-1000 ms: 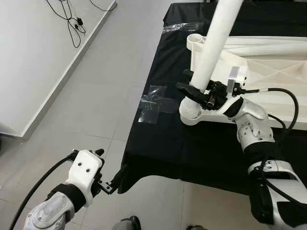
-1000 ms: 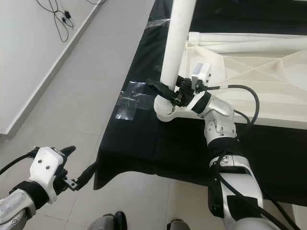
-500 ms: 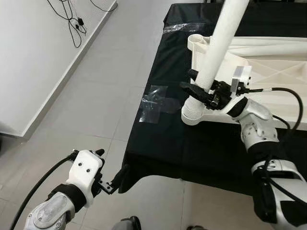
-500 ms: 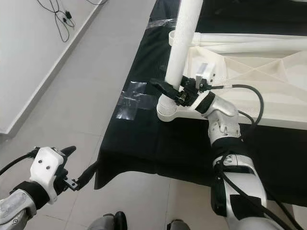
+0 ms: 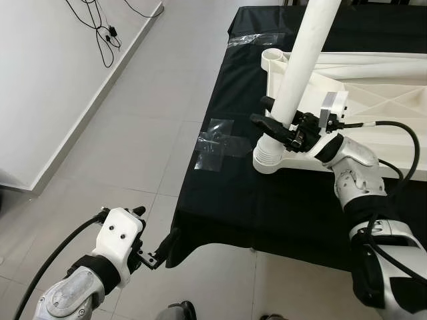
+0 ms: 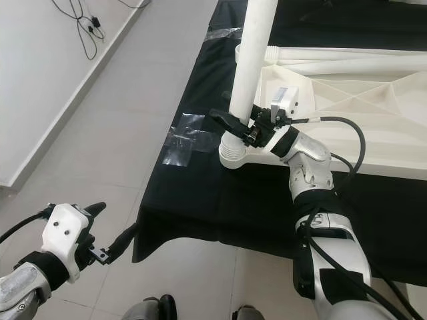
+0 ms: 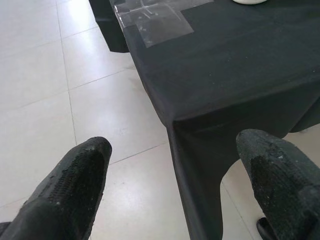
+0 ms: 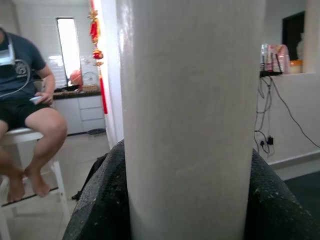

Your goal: Building children table

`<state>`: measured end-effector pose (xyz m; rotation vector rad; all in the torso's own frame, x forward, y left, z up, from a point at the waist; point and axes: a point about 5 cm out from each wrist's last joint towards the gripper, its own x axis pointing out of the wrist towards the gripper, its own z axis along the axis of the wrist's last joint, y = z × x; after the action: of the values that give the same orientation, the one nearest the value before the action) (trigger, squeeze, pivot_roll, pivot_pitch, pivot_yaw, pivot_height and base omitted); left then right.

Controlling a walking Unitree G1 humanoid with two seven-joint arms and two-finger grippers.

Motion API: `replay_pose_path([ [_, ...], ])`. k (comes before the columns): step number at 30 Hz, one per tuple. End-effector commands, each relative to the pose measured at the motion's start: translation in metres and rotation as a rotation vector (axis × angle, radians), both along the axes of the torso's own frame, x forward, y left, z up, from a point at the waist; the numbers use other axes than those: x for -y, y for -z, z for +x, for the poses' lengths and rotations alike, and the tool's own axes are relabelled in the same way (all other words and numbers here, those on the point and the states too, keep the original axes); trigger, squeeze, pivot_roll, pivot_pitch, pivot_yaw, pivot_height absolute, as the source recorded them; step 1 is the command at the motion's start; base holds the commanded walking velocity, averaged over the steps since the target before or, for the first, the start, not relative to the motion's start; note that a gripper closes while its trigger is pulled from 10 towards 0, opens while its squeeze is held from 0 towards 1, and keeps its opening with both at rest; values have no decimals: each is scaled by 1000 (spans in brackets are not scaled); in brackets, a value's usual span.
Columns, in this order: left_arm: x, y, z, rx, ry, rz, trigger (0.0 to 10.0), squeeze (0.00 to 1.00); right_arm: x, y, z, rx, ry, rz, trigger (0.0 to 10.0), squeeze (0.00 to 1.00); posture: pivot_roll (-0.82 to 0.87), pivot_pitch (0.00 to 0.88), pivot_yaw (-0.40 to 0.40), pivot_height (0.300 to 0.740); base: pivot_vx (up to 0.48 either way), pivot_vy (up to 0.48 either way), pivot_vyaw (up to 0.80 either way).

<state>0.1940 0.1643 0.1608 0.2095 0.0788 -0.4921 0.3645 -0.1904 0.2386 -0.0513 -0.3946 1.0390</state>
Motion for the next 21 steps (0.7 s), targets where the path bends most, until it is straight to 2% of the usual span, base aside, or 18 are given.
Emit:
replay_pose_path([
  [1, -3, 5, -1, -30, -14, -3, 10000, 0, -9, 41, -9, -148, -95, -116, 10000, 0, 101, 258, 73, 740, 0, 0, 0],
  [3, -3, 5, -1, -29, -16, -2, 10000, 0, -17, 56, -16, -168, -170, -220, 10000, 0, 102, 260, 75, 740, 0, 0, 0],
  [6, -4, 5, -1, -29, -16, -1, 10000, 0, -24, 60, -19, -172, -213, -255, 10000, 0, 104, 262, 76, 740, 0, 0, 0],
  [14, -3, 5, -1, -32, -10, -1, 10000, 0, -40, 41, -21, -185, -369, -198, 10000, 0, 92, 258, 80, 740, 0, 0, 0],
  [21, -2, 5, 1, -32, -8, -4, 10000, 0, -52, 31, -13, -199, -410, -112, 10000, 0, 90, 259, 77, 740, 0, 0, 0],
])
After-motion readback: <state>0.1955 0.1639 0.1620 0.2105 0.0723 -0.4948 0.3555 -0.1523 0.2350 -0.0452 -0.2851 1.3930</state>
